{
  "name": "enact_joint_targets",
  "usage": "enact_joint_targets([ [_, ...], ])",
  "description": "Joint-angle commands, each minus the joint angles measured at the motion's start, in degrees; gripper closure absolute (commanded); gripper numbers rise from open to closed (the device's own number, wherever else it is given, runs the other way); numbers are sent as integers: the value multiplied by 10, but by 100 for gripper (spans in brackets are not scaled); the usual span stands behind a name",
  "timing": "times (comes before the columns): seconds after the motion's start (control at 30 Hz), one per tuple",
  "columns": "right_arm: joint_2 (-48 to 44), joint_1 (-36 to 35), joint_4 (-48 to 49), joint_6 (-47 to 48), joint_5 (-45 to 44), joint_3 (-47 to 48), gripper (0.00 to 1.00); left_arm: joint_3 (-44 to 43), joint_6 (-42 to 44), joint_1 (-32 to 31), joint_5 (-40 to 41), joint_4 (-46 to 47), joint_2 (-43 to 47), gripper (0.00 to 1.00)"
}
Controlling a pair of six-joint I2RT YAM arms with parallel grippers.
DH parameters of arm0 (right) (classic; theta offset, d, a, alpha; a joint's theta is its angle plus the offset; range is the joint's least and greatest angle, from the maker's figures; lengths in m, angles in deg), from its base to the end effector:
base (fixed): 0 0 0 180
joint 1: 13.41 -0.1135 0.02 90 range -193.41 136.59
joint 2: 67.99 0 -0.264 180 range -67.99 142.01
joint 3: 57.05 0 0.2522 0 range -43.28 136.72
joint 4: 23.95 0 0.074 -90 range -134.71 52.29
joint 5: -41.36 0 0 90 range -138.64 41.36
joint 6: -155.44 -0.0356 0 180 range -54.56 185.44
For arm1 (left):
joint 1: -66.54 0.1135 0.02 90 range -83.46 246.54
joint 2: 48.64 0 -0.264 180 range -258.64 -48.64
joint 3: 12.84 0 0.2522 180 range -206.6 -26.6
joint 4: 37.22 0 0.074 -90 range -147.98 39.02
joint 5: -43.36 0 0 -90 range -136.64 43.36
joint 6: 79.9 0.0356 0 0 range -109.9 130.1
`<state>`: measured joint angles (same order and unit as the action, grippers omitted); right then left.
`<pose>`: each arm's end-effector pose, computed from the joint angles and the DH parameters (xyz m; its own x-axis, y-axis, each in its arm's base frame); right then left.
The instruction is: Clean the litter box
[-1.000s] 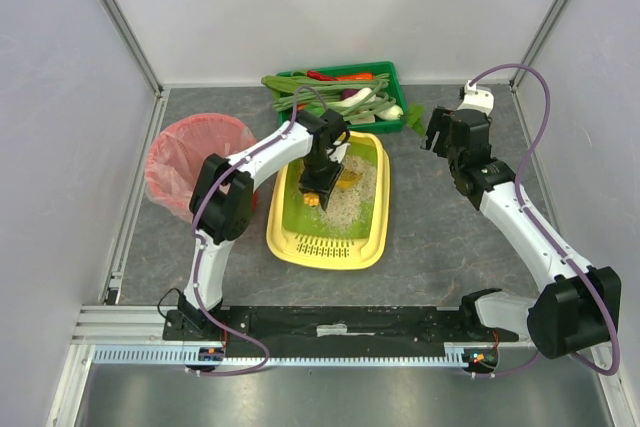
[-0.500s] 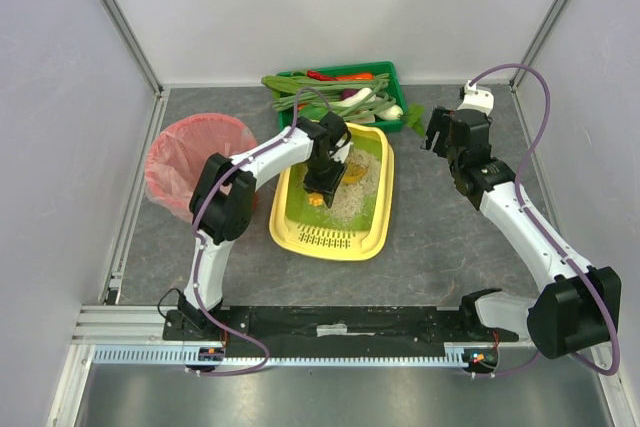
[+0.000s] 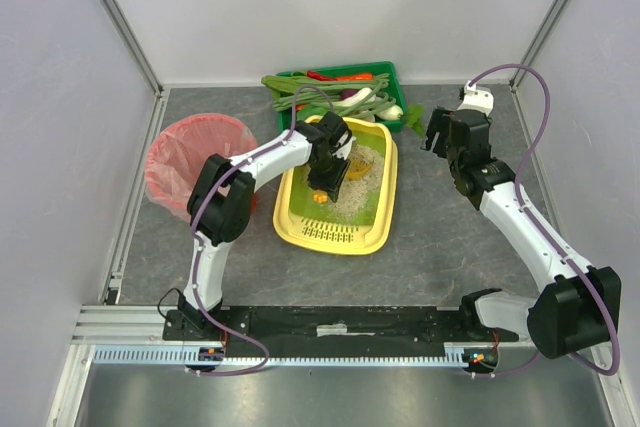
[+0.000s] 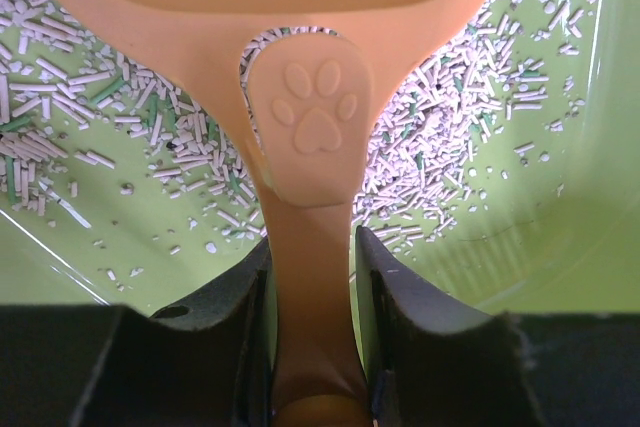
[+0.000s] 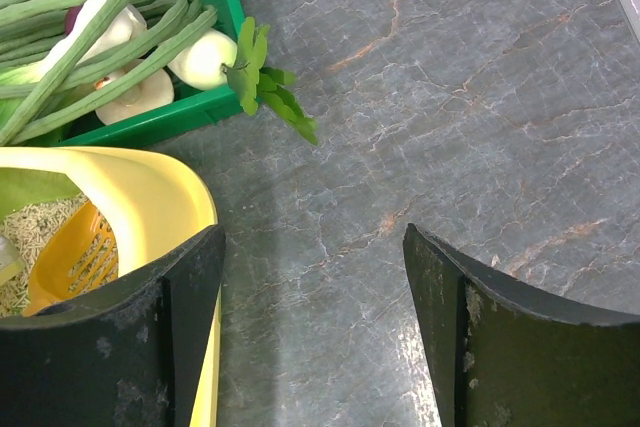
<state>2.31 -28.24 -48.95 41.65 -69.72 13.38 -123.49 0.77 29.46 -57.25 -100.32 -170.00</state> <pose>0.2744 0.0594 0.3175 -0.3411 0.2990 -0.8912 0.2341 0.9452 0.2276 0.3436 -0.2679 0.1874 -0.8587 0.4492 -0.2465 0.5010 0.8371 -0.2197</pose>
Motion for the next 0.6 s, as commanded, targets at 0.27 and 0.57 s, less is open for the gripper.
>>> enact_joint_targets([
  [0.27, -13, 1, 7, 0, -2, 27, 20, 25, 12, 1, -11, 111, 41, 98],
  [0.57, -23, 2, 3, 0, -6, 25, 20, 82, 15, 1, -4, 151, 91, 98],
])
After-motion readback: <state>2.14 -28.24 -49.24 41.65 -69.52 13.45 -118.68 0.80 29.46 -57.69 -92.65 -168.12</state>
